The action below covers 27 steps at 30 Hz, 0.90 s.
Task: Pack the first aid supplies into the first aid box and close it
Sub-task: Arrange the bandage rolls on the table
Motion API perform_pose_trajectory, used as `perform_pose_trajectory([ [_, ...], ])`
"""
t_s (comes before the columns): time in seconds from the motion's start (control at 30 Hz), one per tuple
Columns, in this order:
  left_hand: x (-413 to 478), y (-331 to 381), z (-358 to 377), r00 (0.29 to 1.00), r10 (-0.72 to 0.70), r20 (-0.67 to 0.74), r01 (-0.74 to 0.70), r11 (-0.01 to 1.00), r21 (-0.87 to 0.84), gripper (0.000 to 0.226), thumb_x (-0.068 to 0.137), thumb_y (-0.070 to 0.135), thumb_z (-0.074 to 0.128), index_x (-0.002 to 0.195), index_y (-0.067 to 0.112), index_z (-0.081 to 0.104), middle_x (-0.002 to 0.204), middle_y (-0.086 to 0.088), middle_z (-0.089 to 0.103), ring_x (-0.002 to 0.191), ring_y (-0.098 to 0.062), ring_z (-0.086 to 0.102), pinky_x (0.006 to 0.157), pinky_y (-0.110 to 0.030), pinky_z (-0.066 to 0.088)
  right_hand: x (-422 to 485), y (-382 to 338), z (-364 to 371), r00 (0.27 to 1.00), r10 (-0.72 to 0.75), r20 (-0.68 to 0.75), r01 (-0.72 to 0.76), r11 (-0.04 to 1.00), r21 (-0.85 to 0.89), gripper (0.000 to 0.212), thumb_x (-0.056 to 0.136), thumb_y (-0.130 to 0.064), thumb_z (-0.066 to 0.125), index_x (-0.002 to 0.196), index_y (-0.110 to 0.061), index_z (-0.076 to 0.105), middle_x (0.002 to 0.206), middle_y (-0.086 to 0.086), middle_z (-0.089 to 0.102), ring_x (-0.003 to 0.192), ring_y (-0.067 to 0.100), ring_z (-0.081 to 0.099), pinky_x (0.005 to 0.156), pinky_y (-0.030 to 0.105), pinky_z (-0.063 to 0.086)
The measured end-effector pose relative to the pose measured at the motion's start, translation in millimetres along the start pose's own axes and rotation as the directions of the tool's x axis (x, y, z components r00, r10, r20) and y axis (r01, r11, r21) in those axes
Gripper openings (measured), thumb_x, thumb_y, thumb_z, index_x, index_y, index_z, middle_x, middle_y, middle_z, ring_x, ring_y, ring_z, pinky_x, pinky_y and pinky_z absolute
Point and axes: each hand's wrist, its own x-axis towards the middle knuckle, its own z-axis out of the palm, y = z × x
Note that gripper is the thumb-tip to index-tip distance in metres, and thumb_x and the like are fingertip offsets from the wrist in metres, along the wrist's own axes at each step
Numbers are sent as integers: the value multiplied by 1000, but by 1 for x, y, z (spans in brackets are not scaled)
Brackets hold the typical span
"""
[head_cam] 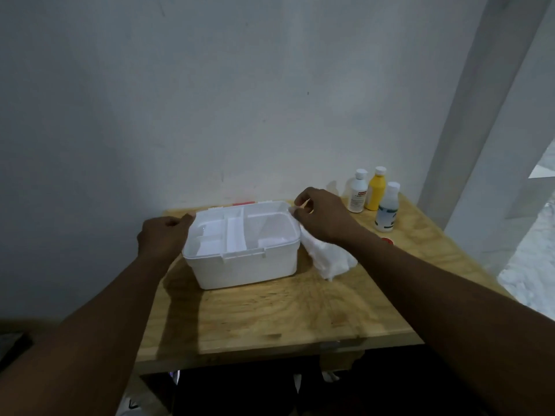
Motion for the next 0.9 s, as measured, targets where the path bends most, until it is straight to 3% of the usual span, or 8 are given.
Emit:
perform_pose_trajectory([
  [0.13, 3, 18, -1, 997, 79, 10, -80, 993, 90, 41, 92, 47, 64, 75, 10, 72, 78, -5, 70, 89, -33, 67, 85, -38, 54, 1, 23, -41, 997, 74, -5, -74, 997, -24, 12, 87, -19, 63, 96, -14, 67, 96, 4, 68, 85, 17, 62, 70, 25, 43],
  [0.27, 3, 17, 10, 997, 73, 13, -74, 991, 111, 22, 91, 33, 67, 100, 15, 75, 116, -10, 71, 111, -34, 62, 96, -39, 52, -6, 55, -64, 975, 209, 69, -190, 957, -221, 17, 85, -12, 58, 94, -3, 70, 100, 13, 72, 91, 26, 67, 82, 38, 56],
  [0.4, -2, 8, 18, 998, 64, -31, -61, 994, 85, 25, 93, 27, 61, 113, 14, 71, 124, -11, 68, 115, -37, 60, 102, -45, 50, -24, 71, -62, 924, 332, 188, -264, 912, -313, 22, 83, -7, 62, 101, 4, 69, 99, 22, 71, 68, 24, 63, 61, 33, 53],
  [0.47, -1, 7, 19, 998, 58, -37, -55, 996, 75, 28, 94, 28, 60, 114, 13, 71, 124, -12, 68, 114, -37, 60, 102, -48, 50, -28, 74, -55, 919, 338, 205, -262, 909, -323, 31, 81, -8, 66, 108, 8, 66, 106, 26, 69, 82, 34, 66, 63, 36, 51],
  [0.57, -3, 9, 20, 997, 54, -56, -51, 996, 67, 27, 93, 29, 61, 113, 14, 72, 122, -10, 69, 114, -35, 61, 102, -45, 50, -26, 72, -46, 947, 293, 133, -248, 928, -278, 27, 85, -19, 64, 107, -4, 65, 102, 14, 69, 87, 26, 64, 65, 31, 50],
  [0.7, -4, 9, 20, 997, 50, -56, -46, 997, 66, 27, 94, 32, 60, 112, 16, 72, 122, -10, 68, 113, -35, 60, 100, -46, 51, -18, 68, -34, 967, 236, 97, -197, 931, -306, 31, 89, -33, 60, 107, -7, 64, 107, 11, 67, 97, 26, 61, 83, 39, 53],
  [0.8, -5, 8, 19, 997, 54, -57, -50, 997, 60, 25, 93, 32, 60, 109, 17, 73, 121, -8, 69, 113, -34, 61, 100, -44, 50, -14, 73, -24, 958, 256, 129, -201, 922, -332, 34, 87, -29, 62, 115, -9, 61, 115, 12, 64, 102, 27, 61, 80, 34, 50],
  [0.9, -7, 9, 19, 997, 44, -56, -41, 998, 46, 27, 95, 32, 58, 113, 16, 72, 123, -8, 68, 114, -33, 60, 99, -43, 50, -10, 71, -19, 968, 242, 63, -219, 943, -249, 37, 89, -29, 58, 122, -15, 57, 123, 9, 62, 108, 28, 60, 84, 34, 48],
])
